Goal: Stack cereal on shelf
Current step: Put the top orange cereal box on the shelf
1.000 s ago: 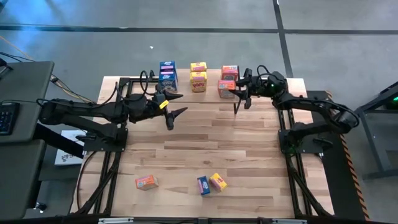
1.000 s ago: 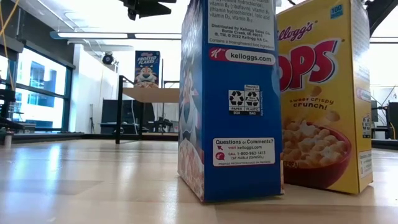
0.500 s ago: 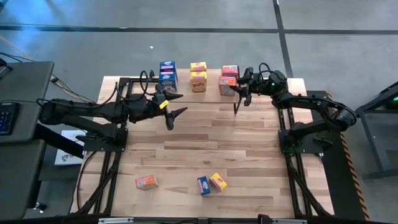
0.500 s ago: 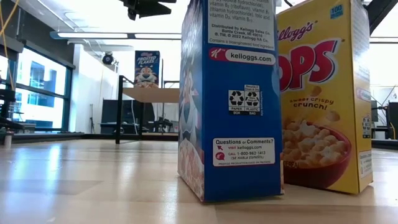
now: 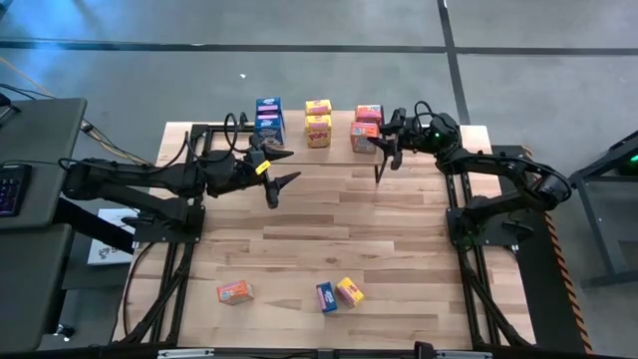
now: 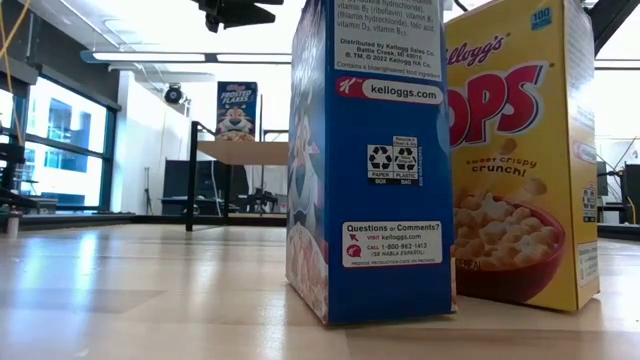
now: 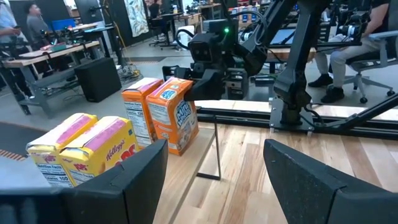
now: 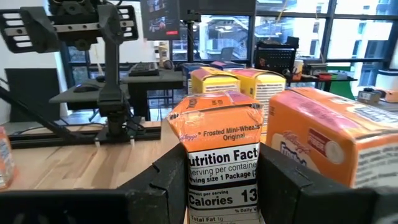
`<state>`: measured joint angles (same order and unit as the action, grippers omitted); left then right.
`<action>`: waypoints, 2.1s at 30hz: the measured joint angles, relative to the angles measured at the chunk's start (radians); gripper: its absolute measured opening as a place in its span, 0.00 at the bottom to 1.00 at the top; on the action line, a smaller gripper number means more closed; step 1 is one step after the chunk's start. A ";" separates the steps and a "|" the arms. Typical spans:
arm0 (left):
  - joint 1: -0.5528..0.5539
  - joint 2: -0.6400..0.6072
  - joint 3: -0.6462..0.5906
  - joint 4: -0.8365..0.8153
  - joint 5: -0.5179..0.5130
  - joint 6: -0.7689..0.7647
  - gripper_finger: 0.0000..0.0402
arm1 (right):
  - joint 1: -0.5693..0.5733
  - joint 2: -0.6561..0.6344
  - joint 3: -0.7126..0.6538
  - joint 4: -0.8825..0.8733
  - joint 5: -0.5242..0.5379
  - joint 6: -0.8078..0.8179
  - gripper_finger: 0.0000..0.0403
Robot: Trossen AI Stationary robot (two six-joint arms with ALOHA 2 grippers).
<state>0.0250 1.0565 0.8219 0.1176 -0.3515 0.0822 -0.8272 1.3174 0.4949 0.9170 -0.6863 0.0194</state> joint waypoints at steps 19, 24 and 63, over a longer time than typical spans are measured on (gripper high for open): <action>0.000 0.000 0.000 0.000 0.000 0.000 0.63 | 0.000 0.000 0.000 -0.007 0.084 0.007 0.47; 0.000 0.000 0.000 0.000 0.000 0.000 0.63 | 0.000 -0.001 0.000 -0.007 0.089 0.007 0.51; 0.000 0.000 0.000 0.000 0.000 0.000 0.63 | 0.129 -0.476 0.000 -0.707 0.164 0.034 0.57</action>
<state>0.0247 1.0565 0.8219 0.1173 -0.3511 0.0822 -0.6986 0.8413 0.4953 0.2104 -0.5223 0.0534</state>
